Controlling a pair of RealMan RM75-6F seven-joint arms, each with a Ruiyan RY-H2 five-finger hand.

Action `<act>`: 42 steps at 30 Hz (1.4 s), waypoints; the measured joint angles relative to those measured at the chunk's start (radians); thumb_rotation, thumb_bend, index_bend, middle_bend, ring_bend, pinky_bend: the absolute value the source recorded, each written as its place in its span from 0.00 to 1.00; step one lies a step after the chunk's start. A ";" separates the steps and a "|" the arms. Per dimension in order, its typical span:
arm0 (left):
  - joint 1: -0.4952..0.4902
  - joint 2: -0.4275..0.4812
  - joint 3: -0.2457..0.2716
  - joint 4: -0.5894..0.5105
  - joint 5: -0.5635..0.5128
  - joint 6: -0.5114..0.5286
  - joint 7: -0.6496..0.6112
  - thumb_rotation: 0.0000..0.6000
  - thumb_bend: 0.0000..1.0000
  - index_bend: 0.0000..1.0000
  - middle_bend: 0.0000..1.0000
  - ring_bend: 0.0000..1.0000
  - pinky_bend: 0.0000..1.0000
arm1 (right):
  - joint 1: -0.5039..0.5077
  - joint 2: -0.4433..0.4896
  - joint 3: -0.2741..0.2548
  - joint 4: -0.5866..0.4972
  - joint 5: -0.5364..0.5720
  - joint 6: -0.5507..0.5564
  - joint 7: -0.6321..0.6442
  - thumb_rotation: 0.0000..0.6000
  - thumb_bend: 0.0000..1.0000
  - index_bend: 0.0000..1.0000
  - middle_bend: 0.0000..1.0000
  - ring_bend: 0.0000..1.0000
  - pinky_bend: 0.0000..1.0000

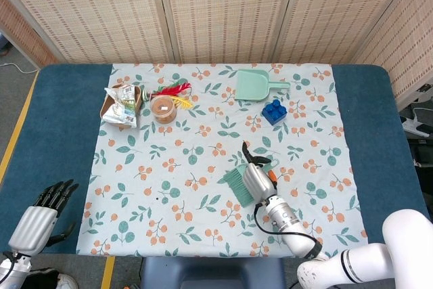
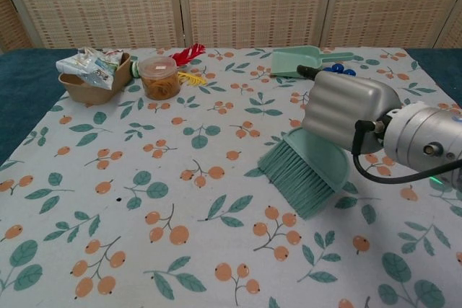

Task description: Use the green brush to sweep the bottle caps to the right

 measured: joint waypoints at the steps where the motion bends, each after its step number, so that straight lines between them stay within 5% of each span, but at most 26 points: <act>1: 0.000 -0.002 -0.001 0.000 -0.001 -0.001 0.004 0.99 0.37 0.00 0.00 0.00 0.11 | 0.000 0.003 -0.006 0.009 0.003 0.000 0.004 1.00 0.48 1.00 0.85 0.52 0.00; 24: -0.005 -0.036 -0.015 0.004 -0.042 -0.032 0.086 0.98 0.37 0.00 0.00 0.00 0.11 | 0.002 0.075 -0.088 0.202 0.037 -0.055 0.103 1.00 0.48 1.00 0.85 0.52 0.00; 42: -0.013 -0.079 -0.029 0.013 -0.098 -0.071 0.182 0.98 0.37 0.00 0.00 0.00 0.11 | 0.001 0.087 -0.134 0.485 0.042 -0.168 0.145 1.00 0.48 1.00 0.85 0.52 0.00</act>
